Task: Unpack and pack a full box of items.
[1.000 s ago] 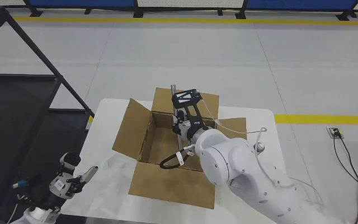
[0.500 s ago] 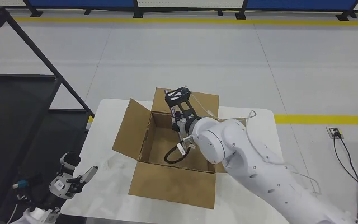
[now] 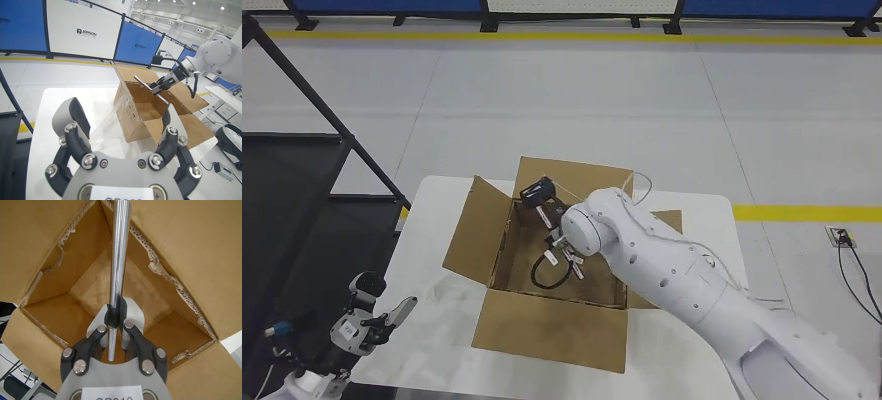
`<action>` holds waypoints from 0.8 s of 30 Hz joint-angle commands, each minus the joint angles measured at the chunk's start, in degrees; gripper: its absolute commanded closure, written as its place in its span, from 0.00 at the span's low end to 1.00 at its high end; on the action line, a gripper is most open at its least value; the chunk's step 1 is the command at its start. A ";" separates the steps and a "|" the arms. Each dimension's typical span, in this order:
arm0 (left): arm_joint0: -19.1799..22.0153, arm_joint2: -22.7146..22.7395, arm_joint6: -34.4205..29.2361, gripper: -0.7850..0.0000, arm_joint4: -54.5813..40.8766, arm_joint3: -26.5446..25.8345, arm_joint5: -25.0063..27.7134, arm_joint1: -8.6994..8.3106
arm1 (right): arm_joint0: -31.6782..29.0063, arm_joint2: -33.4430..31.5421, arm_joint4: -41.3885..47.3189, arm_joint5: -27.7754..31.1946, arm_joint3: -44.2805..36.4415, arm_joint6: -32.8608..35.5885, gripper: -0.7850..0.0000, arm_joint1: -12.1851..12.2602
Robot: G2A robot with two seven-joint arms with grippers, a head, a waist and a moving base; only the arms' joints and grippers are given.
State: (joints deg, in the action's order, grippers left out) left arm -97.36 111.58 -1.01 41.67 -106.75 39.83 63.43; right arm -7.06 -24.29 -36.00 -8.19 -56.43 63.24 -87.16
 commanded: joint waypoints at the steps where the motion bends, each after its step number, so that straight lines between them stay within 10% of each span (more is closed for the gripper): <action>1: 0.00 0.00 0.00 0.00 0.00 0.00 0.00 0.00 | 0.55 1.40 0.58 2.32 3.45 0.11 1.00 -1.59; 24: 0.00 0.00 0.00 0.00 0.00 0.00 0.00 0.00 | 2.66 4.77 7.00 14.74 36.73 -7.10 1.00 -16.54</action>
State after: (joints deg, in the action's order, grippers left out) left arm -97.36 111.58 -1.01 41.67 -106.75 39.83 63.43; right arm -4.29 -19.55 -28.99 6.60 -20.80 56.51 -103.26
